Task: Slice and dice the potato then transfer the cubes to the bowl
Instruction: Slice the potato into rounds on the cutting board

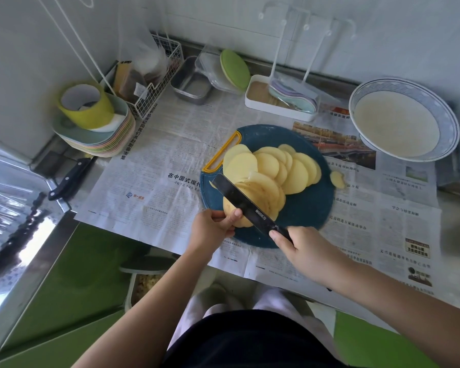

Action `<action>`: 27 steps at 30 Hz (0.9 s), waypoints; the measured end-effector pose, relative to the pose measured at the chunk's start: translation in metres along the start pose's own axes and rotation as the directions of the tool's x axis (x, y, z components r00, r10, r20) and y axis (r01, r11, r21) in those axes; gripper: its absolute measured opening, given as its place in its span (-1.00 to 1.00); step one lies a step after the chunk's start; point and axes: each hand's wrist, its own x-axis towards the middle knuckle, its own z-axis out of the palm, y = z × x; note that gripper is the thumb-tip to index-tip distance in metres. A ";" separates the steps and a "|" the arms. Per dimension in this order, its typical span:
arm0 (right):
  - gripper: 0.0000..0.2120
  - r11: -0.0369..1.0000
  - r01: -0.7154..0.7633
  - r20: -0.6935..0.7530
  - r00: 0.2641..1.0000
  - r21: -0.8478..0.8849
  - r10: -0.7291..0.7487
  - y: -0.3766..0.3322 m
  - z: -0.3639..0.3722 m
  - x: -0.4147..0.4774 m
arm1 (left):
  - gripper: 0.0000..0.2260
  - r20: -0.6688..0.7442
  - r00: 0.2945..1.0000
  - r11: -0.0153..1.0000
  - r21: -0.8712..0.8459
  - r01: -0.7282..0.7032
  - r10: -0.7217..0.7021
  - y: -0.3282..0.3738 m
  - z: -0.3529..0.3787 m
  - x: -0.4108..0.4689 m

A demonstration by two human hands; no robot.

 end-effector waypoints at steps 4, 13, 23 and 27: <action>-0.56 0.998 0.025 -0.026 0.999 -0.056 -0.026 0.001 0.006 0.002 | -0.34 0.001 1.000 1.000 0.007 -0.001 0.001 0.000 0.000 0.000; -0.59 0.997 0.048 0.005 0.999 -0.059 -0.048 -0.002 0.007 0.010 | -0.30 0.025 1.000 0.999 0.047 -0.007 0.006 -0.002 -0.005 0.001; -0.57 0.994 0.027 -0.004 1.000 -0.103 -0.028 -0.007 0.016 0.017 | -0.50 0.056 0.996 0.996 0.068 0.064 -0.068 -0.001 -0.007 0.002; -0.57 0.990 0.009 0.004 1.000 -0.140 -0.009 -0.012 0.016 0.016 | -0.52 0.057 0.997 0.996 0.070 0.053 -0.057 -0.002 -0.008 0.001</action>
